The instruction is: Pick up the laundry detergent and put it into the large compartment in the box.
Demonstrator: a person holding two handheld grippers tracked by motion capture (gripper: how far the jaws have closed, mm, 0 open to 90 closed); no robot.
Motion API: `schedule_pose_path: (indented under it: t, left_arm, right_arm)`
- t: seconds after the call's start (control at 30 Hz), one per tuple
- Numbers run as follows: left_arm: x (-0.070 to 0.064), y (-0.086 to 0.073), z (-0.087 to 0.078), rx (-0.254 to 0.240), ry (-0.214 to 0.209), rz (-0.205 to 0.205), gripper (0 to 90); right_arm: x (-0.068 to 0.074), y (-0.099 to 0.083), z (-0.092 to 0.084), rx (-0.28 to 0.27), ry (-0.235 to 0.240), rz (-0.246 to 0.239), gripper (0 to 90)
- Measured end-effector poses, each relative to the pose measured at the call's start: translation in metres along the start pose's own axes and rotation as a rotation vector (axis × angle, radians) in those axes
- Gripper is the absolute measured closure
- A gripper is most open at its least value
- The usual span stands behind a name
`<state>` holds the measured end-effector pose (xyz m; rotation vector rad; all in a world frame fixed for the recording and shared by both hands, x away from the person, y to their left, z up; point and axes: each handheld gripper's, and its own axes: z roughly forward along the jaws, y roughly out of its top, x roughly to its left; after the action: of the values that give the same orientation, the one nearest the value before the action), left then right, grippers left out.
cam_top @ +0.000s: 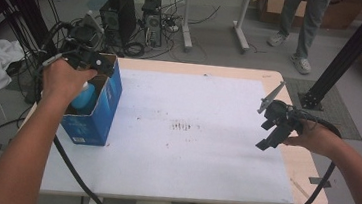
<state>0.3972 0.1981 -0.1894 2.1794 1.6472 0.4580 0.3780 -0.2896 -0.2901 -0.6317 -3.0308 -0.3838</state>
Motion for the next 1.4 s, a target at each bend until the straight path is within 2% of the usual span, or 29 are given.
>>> schedule_pose_path:
  t: [0.1,0.27,0.37,0.57,0.73,0.9,1.4]
  left_arm:
    - [-0.010,0.006,-0.001,-0.011,-0.016,0.047,18.6]
    - [-0.032,0.018,-0.002,-0.018,-0.049,0.166,18.5]
    - [-0.046,0.026,-0.002,-0.017,-0.069,0.222,18.1]
    - [-0.071,0.041,0.000,-0.025,-0.109,0.319,18.3]
    - [-0.086,0.052,0.004,-0.041,-0.130,0.411,18.3]
    - [-0.097,0.059,0.010,-0.036,-0.169,0.495,18.4]
    - [-0.134,0.081,0.041,-0.005,-0.274,0.699,18.6]
  right_arm:
    - [0.000,0.000,0.000,-0.001,-0.001,0.004,19.1]
    - [0.001,0.000,-0.002,-0.003,-0.001,0.004,19.1]
    - [0.001,0.000,-0.002,-0.006,-0.002,0.009,19.0]
    - [0.002,0.000,-0.003,-0.001,-0.001,0.017,19.0]
    - [0.002,0.002,-0.004,-0.005,0.001,0.016,19.0]
    - [0.002,0.004,-0.004,0.000,0.004,0.012,19.0]
    - [0.001,0.010,-0.004,0.002,0.014,-0.002,19.0]
